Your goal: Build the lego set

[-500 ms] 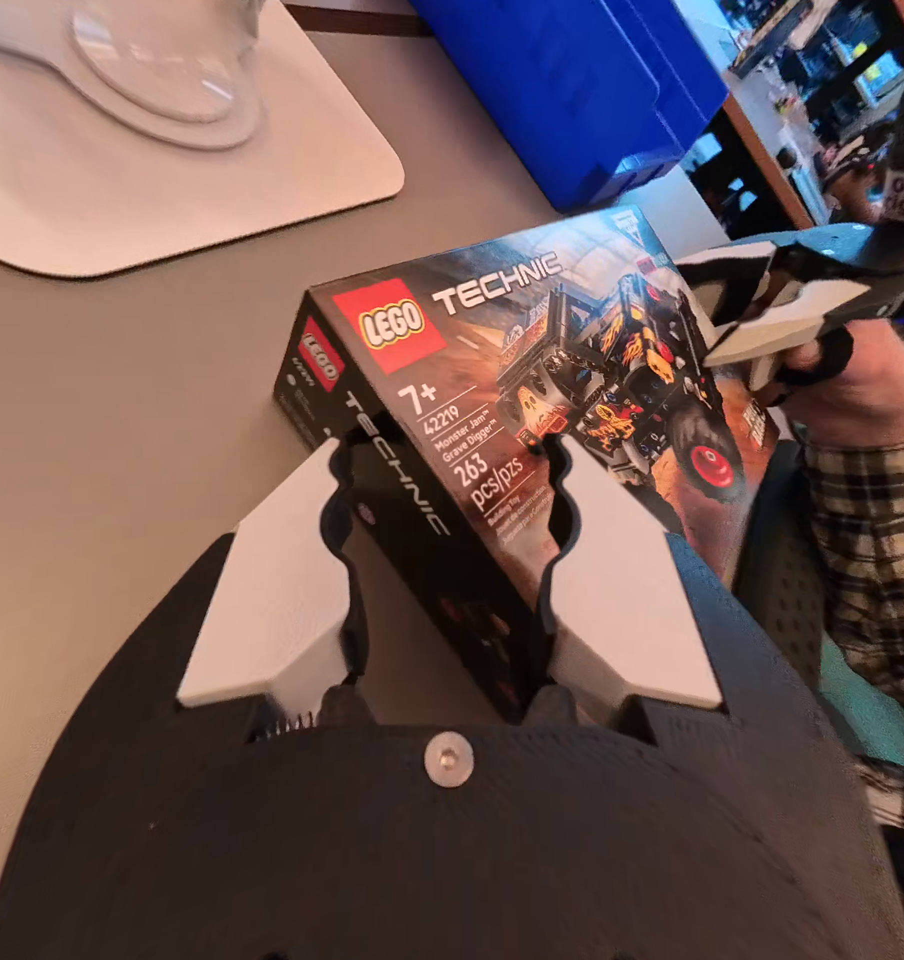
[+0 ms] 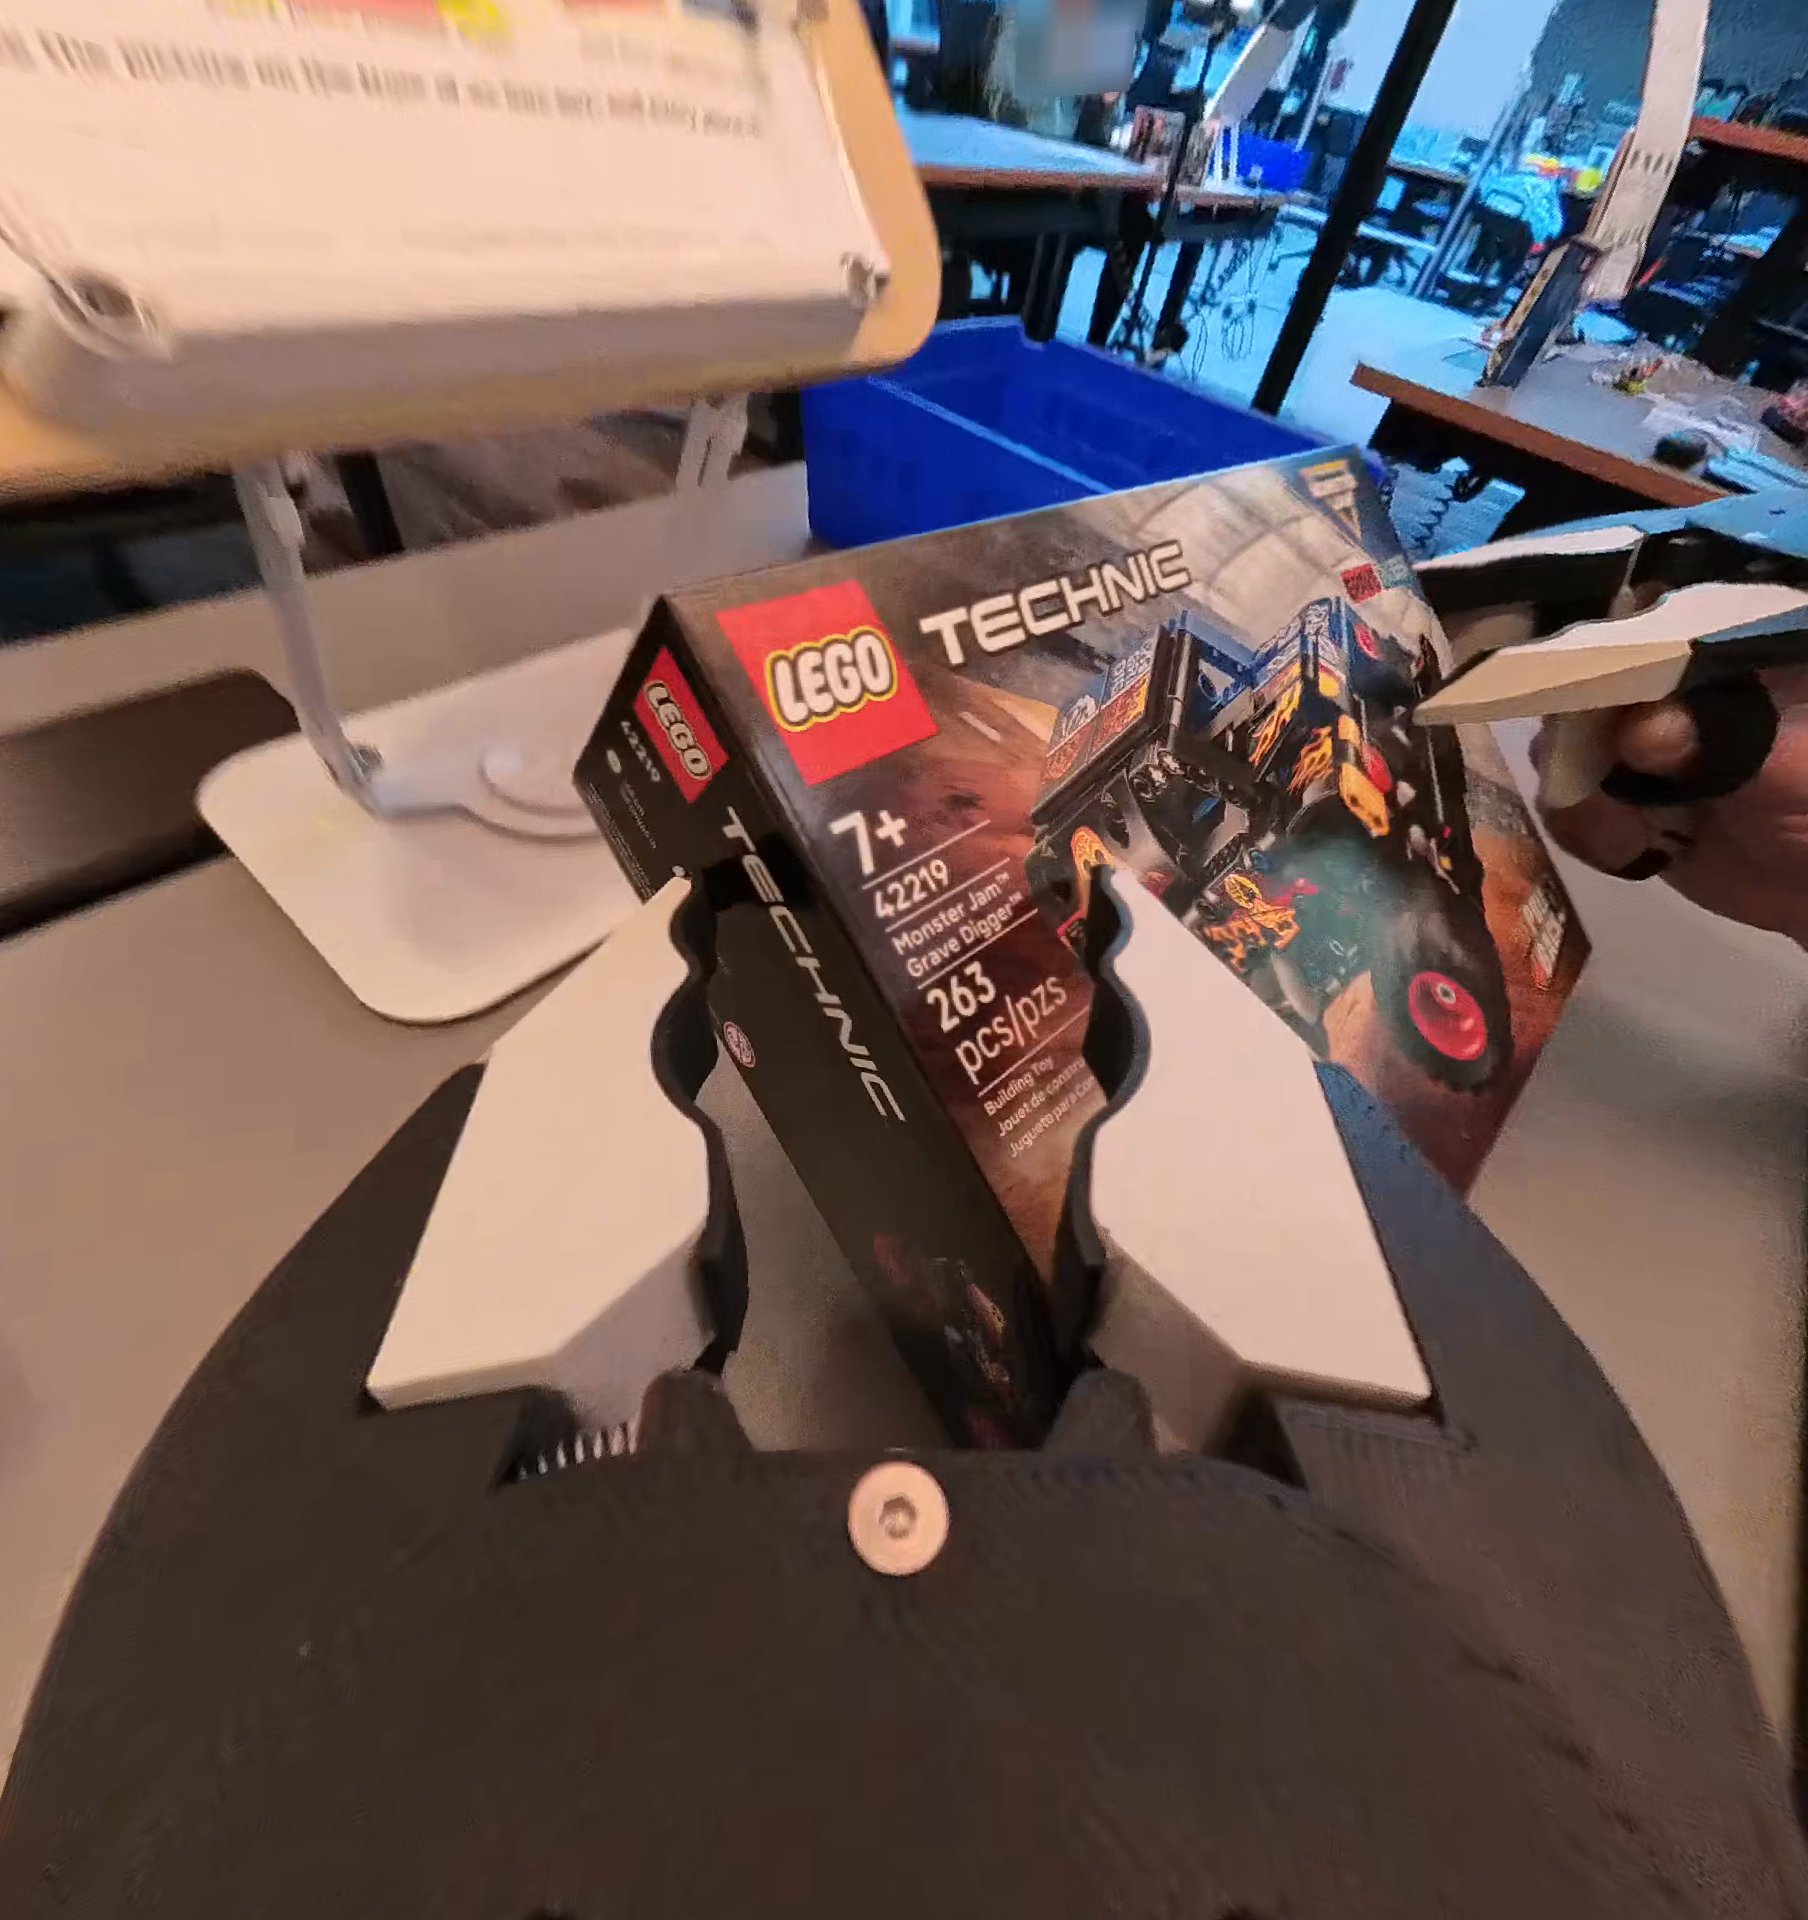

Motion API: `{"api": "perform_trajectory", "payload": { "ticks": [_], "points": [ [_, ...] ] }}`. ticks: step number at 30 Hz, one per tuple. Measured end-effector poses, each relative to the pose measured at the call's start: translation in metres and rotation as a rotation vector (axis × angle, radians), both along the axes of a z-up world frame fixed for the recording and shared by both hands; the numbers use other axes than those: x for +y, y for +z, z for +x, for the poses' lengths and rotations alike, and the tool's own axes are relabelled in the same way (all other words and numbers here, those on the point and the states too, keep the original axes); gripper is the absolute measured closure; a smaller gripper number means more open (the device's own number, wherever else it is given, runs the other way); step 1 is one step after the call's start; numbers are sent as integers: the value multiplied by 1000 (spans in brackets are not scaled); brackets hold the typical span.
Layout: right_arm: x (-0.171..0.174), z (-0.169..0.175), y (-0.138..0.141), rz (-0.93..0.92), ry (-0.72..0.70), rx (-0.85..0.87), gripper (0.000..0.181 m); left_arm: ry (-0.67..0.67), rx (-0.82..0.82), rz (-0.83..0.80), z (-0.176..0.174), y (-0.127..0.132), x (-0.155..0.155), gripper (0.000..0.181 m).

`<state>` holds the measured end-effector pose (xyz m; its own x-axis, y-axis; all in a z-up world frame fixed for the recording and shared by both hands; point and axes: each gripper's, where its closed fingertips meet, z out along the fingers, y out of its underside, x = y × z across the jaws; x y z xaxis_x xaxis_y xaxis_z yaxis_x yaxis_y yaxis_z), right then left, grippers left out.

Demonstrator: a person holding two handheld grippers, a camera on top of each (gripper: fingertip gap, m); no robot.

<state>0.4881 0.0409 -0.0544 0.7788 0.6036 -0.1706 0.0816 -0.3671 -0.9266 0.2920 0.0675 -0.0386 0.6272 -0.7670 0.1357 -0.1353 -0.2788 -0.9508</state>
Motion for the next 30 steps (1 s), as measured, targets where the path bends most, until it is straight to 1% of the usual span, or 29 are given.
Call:
{"api": "perform_trajectory", "payload": {
  "ticks": [2,4,7,8,9,11,14,17,20,22,24,25,27,28,29,30],
  "points": [
    [-2,1,8,68,19,3,109,-6,-22,89,-4,13,-5,118],
    [-4,0,18,145,32,8,116,-3,-21,185,-9,20,-8,121],
    [-5,-3,28,275,49,-68,118,13,17,327,-15,32,-12,123],
    [-6,-3,30,308,54,-80,120,15,41,379,-16,33,-14,124],
    [-7,-4,32,330,62,-81,123,13,56,397,-18,31,-16,123],
    [-13,-4,33,351,77,-93,126,-1,76,374,-22,23,-21,124],
    [-29,-3,34,348,98,-108,130,-21,110,380,-26,23,-41,130],
    [-47,-2,31,302,118,-107,133,-29,124,359,-28,19,-58,130],
    [-61,-3,19,224,111,-150,130,-22,175,348,-31,14,-73,130],
    [-68,-1,6,158,71,-194,133,6,193,311,-34,11,-79,129],
    [-75,4,1,138,17,-241,132,50,246,295,-41,5,-84,125],
    [-78,9,-1,123,-28,-259,127,101,273,289,-48,4,-84,123],
    [-86,21,-3,89,-124,-311,122,162,279,270,-54,7,-92,123],
    [-93,20,-1,87,-148,-307,122,191,265,263,-54,10,-98,124],
    [-100,14,1,83,-161,-291,119,193,236,251,-47,11,-106,121],
    [-106,6,1,75,-169,-285,112,193,229,235,-40,7,-113,117]
  ]
}}
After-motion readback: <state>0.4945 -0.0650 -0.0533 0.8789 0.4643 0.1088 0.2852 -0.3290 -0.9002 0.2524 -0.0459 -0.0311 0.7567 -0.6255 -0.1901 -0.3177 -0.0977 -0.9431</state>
